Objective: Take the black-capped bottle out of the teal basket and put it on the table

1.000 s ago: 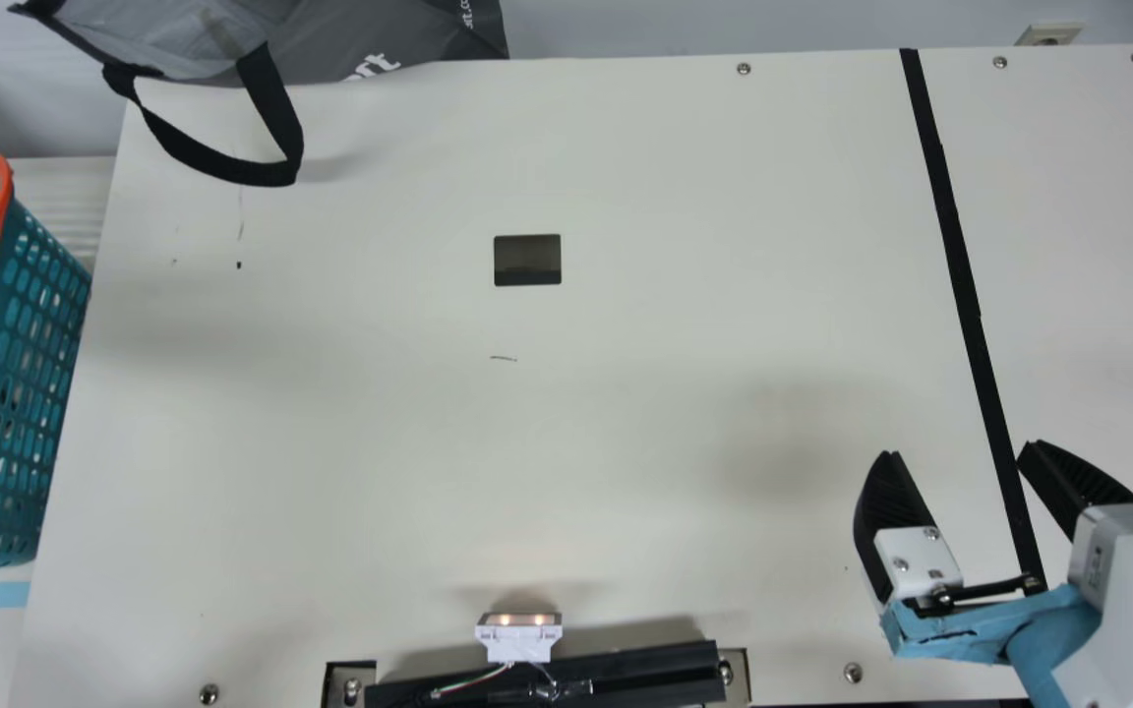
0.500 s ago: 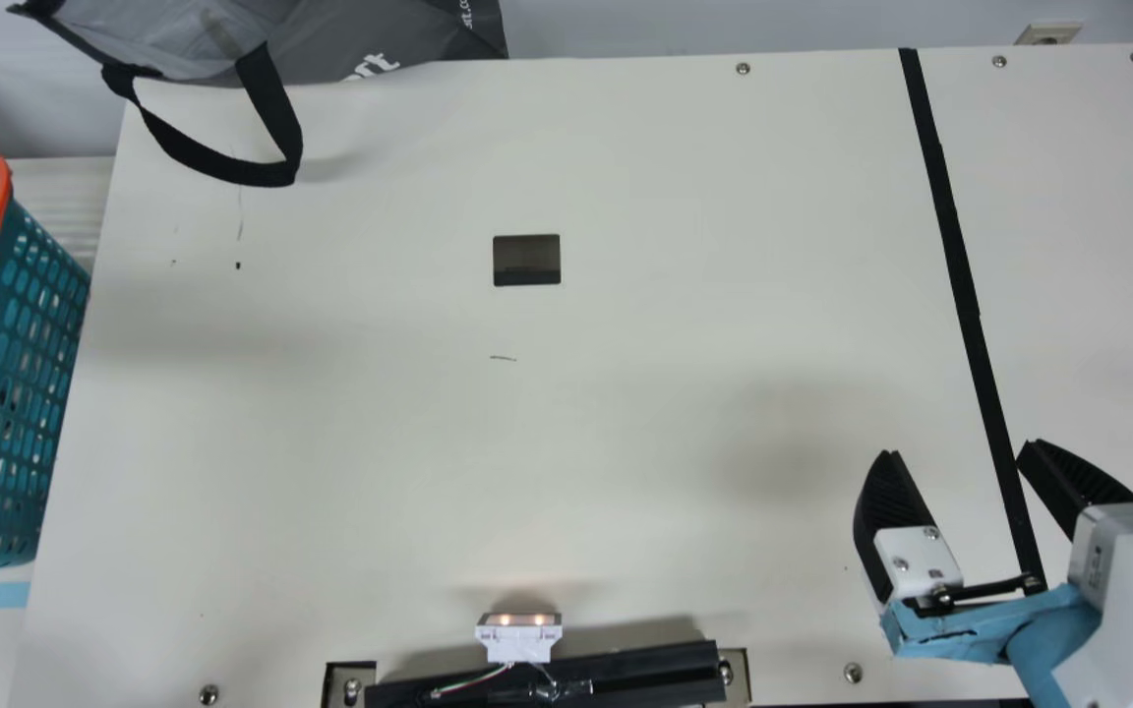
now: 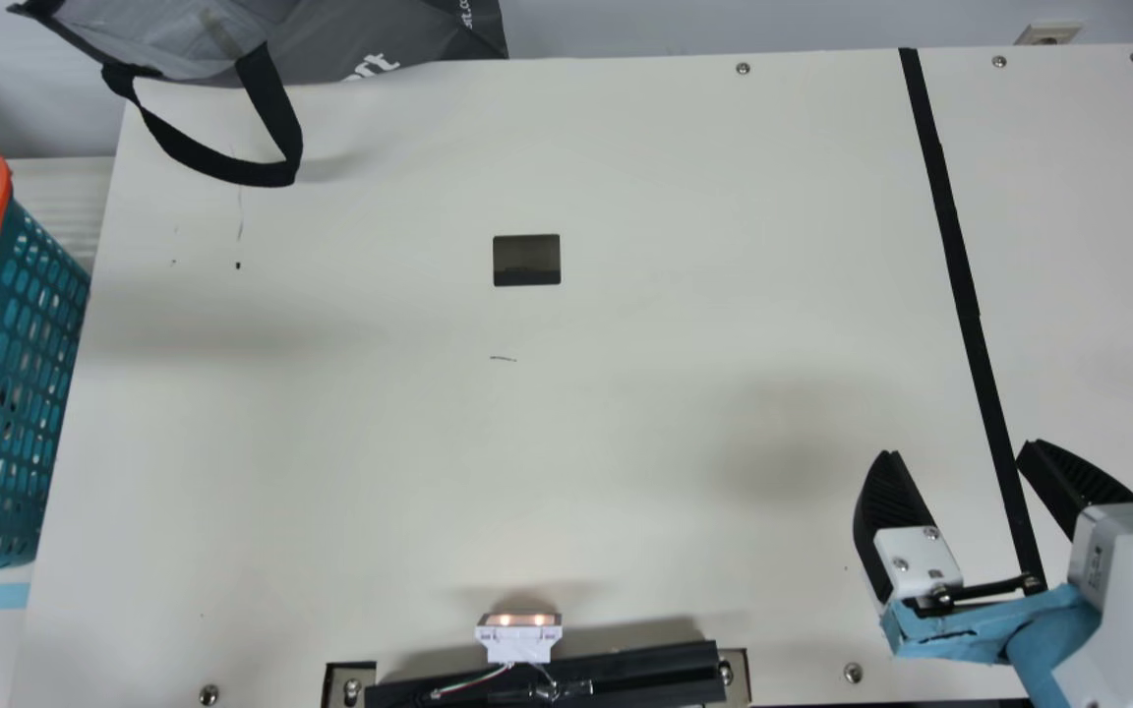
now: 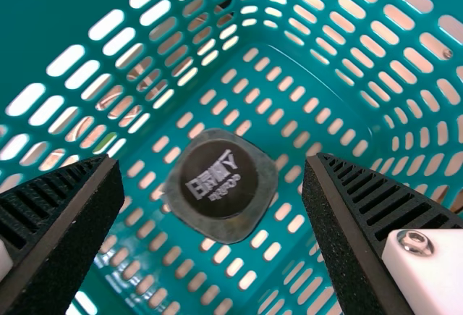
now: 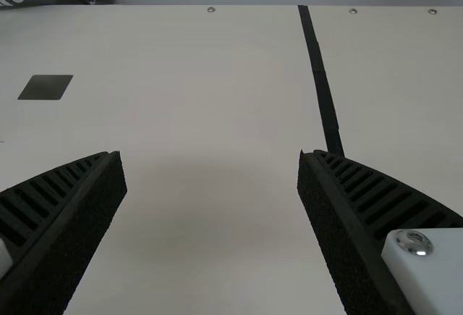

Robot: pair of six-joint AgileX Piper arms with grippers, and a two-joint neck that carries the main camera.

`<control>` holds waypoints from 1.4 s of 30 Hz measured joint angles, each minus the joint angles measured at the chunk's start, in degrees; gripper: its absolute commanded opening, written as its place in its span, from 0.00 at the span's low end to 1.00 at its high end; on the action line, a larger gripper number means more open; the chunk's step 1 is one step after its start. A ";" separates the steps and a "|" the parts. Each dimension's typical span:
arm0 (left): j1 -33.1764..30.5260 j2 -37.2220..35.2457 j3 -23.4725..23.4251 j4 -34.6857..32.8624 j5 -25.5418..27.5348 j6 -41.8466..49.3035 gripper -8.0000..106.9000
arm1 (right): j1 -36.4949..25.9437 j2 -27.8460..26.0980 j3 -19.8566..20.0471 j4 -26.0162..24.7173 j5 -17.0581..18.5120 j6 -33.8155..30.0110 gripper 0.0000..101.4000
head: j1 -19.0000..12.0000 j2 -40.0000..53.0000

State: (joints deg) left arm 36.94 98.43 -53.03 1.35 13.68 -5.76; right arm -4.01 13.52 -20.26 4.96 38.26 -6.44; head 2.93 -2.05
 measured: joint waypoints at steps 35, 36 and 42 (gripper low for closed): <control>1.99 3.51 -0.37 -21.44 -1.57 21.98 0.07 | 0.00 0.00 0.00 -0.04 0.06 0.00 0.90 | 0.00 0.00; 2.17 3.51 -0.26 -21.94 -1.57 22.34 0.07 | 0.00 0.00 0.00 -0.04 0.06 0.00 0.90 | 0.00 0.00; 2.70 3.26 -0.15 -24.08 -1.42 25.34 0.07 | 0.00 0.00 0.00 -0.04 0.01 0.00 0.90 | 0.00 0.00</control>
State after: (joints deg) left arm 39.64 101.69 -53.18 -22.73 12.26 19.57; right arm -4.01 13.52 -20.26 4.92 38.26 -6.44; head 2.93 -2.05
